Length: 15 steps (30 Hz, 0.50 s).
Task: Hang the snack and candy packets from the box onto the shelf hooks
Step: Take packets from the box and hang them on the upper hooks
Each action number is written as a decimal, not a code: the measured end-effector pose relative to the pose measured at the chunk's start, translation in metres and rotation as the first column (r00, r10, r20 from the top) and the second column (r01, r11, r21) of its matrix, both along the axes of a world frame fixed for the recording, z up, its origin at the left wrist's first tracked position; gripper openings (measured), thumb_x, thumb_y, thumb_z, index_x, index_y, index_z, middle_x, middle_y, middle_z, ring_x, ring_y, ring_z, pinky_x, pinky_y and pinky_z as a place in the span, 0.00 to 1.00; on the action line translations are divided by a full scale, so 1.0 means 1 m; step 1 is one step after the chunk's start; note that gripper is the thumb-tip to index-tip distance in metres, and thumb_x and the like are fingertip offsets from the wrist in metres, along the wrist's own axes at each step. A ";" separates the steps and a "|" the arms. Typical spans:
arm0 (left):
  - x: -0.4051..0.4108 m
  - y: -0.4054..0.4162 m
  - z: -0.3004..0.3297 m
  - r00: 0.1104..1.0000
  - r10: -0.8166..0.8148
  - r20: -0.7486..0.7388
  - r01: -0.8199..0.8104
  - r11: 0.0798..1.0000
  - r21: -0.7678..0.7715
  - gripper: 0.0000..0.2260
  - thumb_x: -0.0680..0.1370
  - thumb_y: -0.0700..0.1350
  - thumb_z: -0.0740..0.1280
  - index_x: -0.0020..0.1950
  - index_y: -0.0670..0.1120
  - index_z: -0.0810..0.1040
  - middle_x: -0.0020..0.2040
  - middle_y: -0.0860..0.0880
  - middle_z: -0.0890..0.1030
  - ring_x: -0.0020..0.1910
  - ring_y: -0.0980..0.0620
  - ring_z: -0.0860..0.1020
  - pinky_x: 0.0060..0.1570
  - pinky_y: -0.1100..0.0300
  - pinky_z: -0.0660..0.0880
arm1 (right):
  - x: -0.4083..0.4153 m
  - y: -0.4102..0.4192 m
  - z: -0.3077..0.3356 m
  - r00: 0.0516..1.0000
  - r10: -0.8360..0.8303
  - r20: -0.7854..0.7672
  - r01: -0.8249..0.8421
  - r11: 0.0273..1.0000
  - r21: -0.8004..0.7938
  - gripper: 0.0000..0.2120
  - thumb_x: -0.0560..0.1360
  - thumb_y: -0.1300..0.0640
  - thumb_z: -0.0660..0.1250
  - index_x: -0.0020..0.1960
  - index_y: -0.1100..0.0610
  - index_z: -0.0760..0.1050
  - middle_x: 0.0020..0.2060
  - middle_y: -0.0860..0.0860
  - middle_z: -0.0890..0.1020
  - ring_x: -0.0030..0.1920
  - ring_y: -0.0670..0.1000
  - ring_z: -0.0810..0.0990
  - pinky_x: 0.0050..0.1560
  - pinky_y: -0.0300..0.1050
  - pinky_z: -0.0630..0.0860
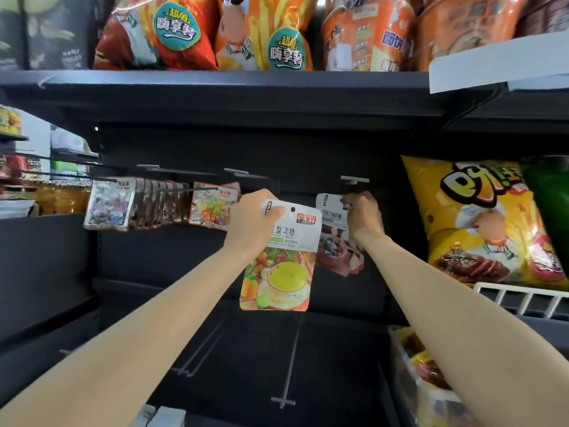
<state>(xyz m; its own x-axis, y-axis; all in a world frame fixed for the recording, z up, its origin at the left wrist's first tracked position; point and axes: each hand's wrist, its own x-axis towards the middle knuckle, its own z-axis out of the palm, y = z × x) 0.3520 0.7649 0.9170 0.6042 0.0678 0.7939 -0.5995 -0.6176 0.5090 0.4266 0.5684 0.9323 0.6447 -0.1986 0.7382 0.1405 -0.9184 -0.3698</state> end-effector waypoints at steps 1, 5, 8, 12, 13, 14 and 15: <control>0.001 0.000 0.000 1.000 0.000 -0.002 0.000 1.000 0.004 0.06 0.79 0.43 0.63 0.51 0.42 0.77 0.45 0.49 0.77 0.47 0.54 0.74 0.44 0.62 0.65 | 0.004 -0.002 0.000 0.999 -0.023 -0.031 0.022 0.999 -0.036 0.23 0.76 0.72 0.60 0.68 0.58 0.71 0.65 0.59 0.71 0.65 0.59 0.70 0.61 0.51 0.72; 0.003 0.000 0.001 0.999 -0.023 -0.025 0.022 1.000 -0.008 0.06 0.78 0.43 0.63 0.51 0.42 0.78 0.46 0.49 0.77 0.47 0.53 0.75 0.45 0.59 0.68 | 0.005 -0.006 -0.003 0.993 -0.020 -0.117 0.015 0.999 -0.049 0.29 0.75 0.71 0.61 0.72 0.53 0.65 0.73 0.54 0.61 0.74 0.55 0.57 0.71 0.56 0.62; -0.001 0.000 -0.001 0.996 -0.077 -0.034 0.076 0.997 -0.019 0.06 0.78 0.43 0.64 0.51 0.43 0.78 0.47 0.49 0.79 0.47 0.53 0.75 0.45 0.59 0.70 | -0.014 -0.007 -0.008 0.989 0.121 0.082 -0.132 0.980 0.147 0.25 0.75 0.71 0.60 0.70 0.56 0.69 0.72 0.55 0.64 0.73 0.54 0.60 0.70 0.48 0.63; -0.012 -0.010 -0.005 0.989 -0.148 0.022 0.146 0.985 0.088 0.05 0.78 0.44 0.64 0.49 0.45 0.78 0.45 0.53 0.79 0.43 0.61 0.74 0.41 0.71 0.67 | -0.063 -0.006 -0.018 0.895 0.166 0.415 -0.316 0.890 0.327 0.12 0.79 0.64 0.59 0.57 0.58 0.77 0.56 0.54 0.77 0.56 0.49 0.76 0.49 0.34 0.73; -0.015 -0.014 -0.005 0.984 -0.175 0.034 0.170 0.979 0.115 0.04 0.78 0.45 0.65 0.48 0.46 0.78 0.43 0.55 0.79 0.42 0.63 0.74 0.40 0.74 0.66 | -0.074 -0.006 -0.021 0.871 0.198 0.449 -0.365 0.874 0.322 0.10 0.79 0.63 0.58 0.55 0.57 0.77 0.53 0.52 0.78 0.53 0.46 0.77 0.48 0.34 0.73; -0.018 -0.019 -0.005 0.978 -0.202 0.046 0.195 0.973 0.124 0.03 0.78 0.45 0.65 0.47 0.47 0.78 0.42 0.57 0.78 0.41 0.65 0.74 0.39 0.75 0.67 | -0.084 -0.005 -0.024 0.850 0.249 0.464 -0.418 0.854 0.308 0.10 0.80 0.61 0.58 0.54 0.57 0.78 0.51 0.51 0.79 0.51 0.45 0.77 0.48 0.35 0.74; -0.021 -0.024 -0.005 0.971 -0.231 0.058 0.223 0.968 0.114 0.03 0.78 0.45 0.65 0.47 0.48 0.78 0.41 0.58 0.78 0.41 0.66 0.75 0.39 0.76 0.68 | -0.093 -0.004 -0.026 0.829 0.306 0.468 -0.471 0.832 0.292 0.09 0.80 0.60 0.58 0.54 0.56 0.77 0.50 0.51 0.80 0.50 0.45 0.78 0.49 0.37 0.76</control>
<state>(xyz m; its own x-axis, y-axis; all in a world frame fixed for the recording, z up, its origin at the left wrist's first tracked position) 0.3315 0.7408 0.9120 0.5368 -0.1512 0.8300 -0.7620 -0.5093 0.4000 0.3338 0.5644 0.9063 0.4070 -0.3099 0.8592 0.6604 -0.5500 -0.5112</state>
